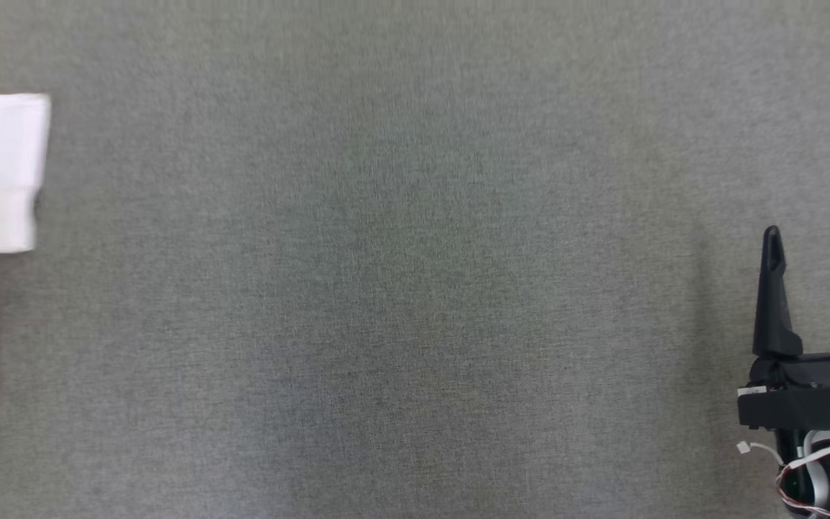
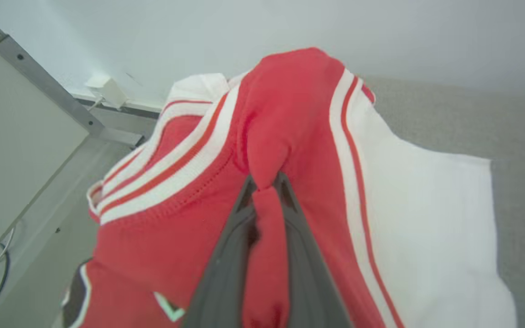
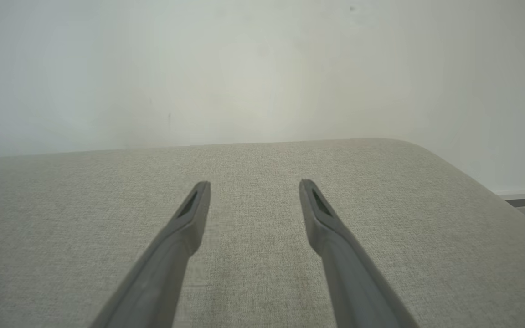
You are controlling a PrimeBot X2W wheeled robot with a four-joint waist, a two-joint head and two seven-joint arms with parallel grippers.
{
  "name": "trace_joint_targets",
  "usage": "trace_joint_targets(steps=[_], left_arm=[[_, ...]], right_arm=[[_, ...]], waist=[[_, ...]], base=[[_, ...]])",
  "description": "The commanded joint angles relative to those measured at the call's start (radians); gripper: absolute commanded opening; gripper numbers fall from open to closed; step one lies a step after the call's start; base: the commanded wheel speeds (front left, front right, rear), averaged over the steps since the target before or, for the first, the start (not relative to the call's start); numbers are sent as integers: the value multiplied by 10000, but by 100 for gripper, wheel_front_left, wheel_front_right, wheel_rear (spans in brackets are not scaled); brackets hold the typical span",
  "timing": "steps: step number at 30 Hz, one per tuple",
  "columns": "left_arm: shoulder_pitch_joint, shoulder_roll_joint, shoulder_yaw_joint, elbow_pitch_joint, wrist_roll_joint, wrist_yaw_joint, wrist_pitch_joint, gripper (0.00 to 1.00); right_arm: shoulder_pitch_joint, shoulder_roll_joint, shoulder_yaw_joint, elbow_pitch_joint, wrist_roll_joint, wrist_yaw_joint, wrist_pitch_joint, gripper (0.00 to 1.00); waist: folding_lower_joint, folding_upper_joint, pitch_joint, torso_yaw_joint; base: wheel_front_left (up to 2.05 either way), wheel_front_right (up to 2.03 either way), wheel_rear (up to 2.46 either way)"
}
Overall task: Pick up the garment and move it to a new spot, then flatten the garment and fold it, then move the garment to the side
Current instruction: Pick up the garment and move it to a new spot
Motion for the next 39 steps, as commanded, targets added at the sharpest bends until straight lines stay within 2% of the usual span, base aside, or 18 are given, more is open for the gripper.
trace_joint_targets(steps=[1,6,10,15,20,23,30,39], left_arm=[[-303,200,-33,-288,173,-1,-801,0],[-792,311,-255,-849,372,-104,-1780,0],[-1509,88,-730,-1755,553,-299,-1938,0],[-2364,-667,-1641,-3463,703,-379,-1350,0],[-2778,-1734,-2665,-5016,751,-457,-542,0],[-2682,-2406,-3212,-5418,629,-479,-251,0],[-1802,-3747,-4188,-5116,241,-524,-324,0],[530,-4230,-4664,-3902,-126,-276,-1225,0]], right_arm=[[81,89,25,84,-48,-21,-7,100],[227,266,86,239,-3,-21,-8,100],[324,460,108,379,19,-21,-8,100],[469,693,77,505,58,-21,-8,100],[439,928,235,628,133,-21,-7,100],[414,1025,432,714,161,-21,-7,100],[340,1174,718,800,265,-21,-7,100],[339,1267,920,808,347,-21,-6,100]], waist=[[1,-1,-521,-19],[1,-1,-1054,-37],[1,-1,-1509,-160],[1,-1,-1888,-554],[1,-1,-2061,-1233],[1,-1,-2097,-1705],[1,-1,-2011,-2616],[1,-1,-1721,-3254]], base=[[0,0,0],[0,0,0],[0,0,0],[0,0,0],[0,0,0],[0,0,0],[0,0,0],[0,0,0]])
